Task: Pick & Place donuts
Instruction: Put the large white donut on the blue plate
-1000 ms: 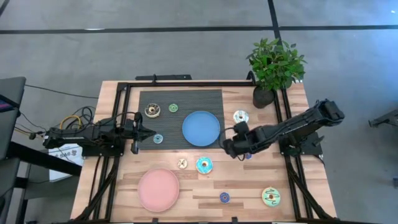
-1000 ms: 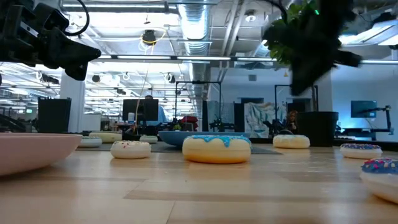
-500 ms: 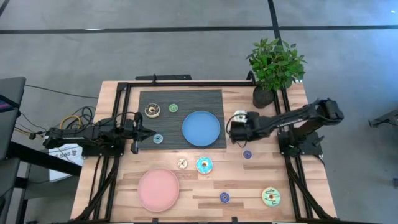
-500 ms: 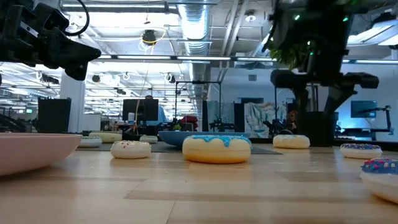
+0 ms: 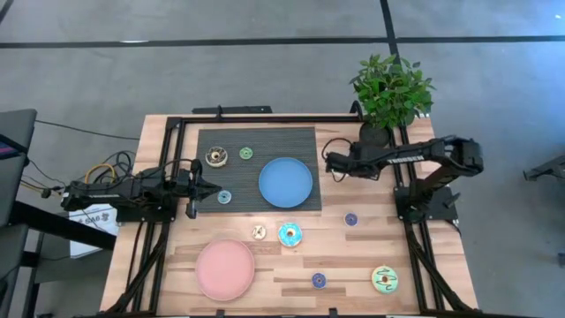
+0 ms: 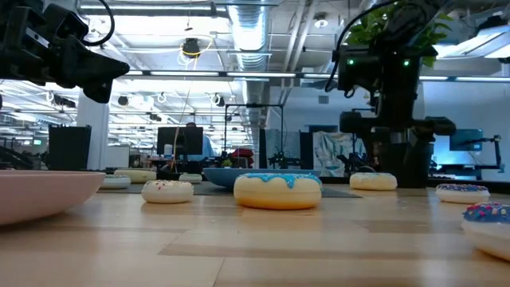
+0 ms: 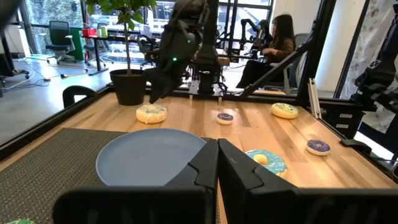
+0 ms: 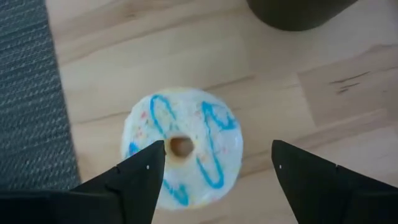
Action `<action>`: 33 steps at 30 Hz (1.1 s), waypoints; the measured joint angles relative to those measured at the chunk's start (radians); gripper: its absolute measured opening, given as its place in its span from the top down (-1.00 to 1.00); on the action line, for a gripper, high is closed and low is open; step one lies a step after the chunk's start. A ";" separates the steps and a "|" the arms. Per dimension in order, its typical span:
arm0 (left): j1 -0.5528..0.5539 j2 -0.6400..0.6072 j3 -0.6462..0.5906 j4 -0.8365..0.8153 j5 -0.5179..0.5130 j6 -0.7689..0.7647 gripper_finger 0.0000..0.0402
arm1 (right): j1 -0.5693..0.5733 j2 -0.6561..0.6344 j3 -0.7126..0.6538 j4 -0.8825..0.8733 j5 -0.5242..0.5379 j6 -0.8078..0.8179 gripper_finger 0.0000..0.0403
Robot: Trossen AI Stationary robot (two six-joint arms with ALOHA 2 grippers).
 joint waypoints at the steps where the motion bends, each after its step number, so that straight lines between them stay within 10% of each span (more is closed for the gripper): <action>1: 0.000 0.000 0.000 0.000 0.000 0.000 1.00 | -0.011 0.000 -0.004 -0.004 -0.004 -0.001 -0.42; 33: 0.000 0.000 0.000 0.000 0.000 0.000 1.00 | -0.181 0.010 -0.063 0.149 -0.217 -0.270 -0.42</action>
